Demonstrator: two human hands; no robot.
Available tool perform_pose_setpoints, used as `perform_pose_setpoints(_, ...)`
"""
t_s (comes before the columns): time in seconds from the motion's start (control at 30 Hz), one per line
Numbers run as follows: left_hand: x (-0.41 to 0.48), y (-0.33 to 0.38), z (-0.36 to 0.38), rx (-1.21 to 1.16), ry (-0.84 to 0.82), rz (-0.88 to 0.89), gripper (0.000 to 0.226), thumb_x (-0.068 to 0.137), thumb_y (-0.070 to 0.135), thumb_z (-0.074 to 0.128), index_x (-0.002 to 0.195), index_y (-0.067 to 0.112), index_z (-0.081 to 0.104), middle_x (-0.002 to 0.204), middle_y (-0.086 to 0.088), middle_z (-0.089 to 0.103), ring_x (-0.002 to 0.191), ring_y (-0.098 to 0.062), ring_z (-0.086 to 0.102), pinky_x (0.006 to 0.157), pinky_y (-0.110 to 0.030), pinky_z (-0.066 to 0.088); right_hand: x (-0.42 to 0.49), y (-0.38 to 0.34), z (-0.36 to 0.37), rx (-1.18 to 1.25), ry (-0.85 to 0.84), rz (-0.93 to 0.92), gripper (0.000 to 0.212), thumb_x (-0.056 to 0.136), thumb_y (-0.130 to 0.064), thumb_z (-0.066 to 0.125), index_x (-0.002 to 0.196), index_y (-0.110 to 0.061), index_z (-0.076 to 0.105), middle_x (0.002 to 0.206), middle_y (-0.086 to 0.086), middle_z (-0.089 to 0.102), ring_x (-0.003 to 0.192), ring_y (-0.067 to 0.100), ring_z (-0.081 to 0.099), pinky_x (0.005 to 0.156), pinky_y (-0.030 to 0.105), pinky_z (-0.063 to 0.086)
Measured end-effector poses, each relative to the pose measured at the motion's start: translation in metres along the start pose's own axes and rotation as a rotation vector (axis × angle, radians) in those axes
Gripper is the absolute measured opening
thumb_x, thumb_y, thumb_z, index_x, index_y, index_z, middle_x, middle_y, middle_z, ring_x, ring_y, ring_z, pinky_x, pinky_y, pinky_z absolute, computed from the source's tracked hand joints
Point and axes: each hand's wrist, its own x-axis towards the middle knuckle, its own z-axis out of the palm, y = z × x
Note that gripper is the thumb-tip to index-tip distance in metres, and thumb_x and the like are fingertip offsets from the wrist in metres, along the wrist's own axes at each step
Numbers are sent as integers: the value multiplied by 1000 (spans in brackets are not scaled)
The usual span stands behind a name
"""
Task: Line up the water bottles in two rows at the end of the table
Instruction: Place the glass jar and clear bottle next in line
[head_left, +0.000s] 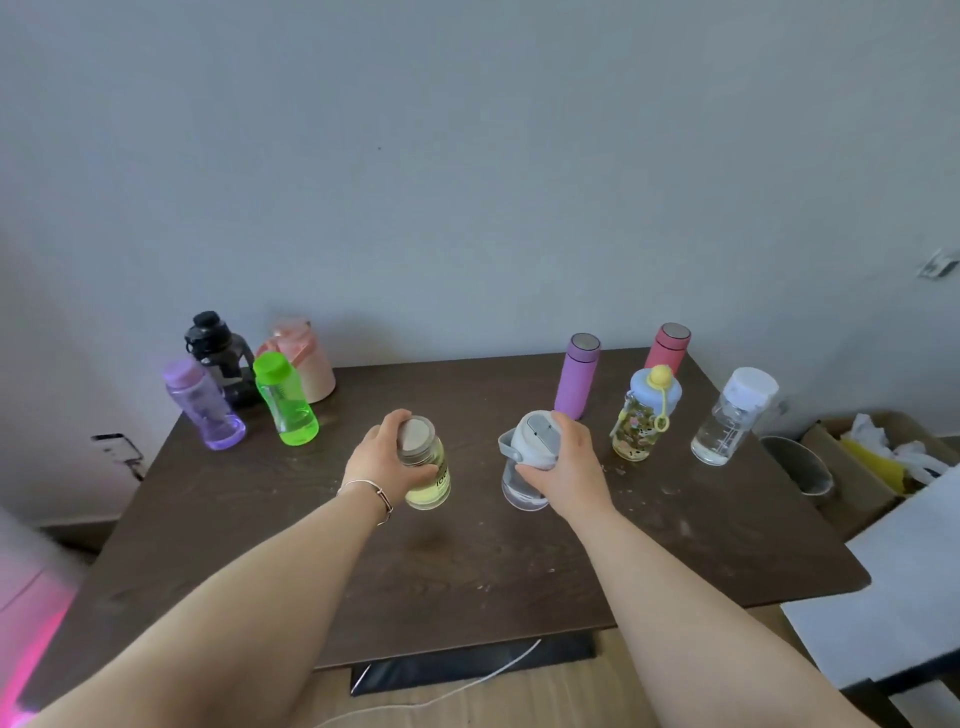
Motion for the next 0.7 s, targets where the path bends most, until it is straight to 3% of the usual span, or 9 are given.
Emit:
perform_pose_setpoints(0.23,15,-70,-63,-19,-1,-3,85,55,47,80,131,37,40,112,3,57,100,-21,58,91,-37,50,2,-69,75,23,0,1,70,68,-29,77,127,-38,40,128,-10,38,109,12,49,87,38,50)
perform_pose_setpoints(0.7,50,-229,-210,63,-35,-13,79,60,44,79,129,37,42,111,3,54,98,-23,58,86,-33,49,-4,-207,253,17,-22,30,75,68,-27,80,132,-34,40,132,-6,38,111,15,50,88,40,50)
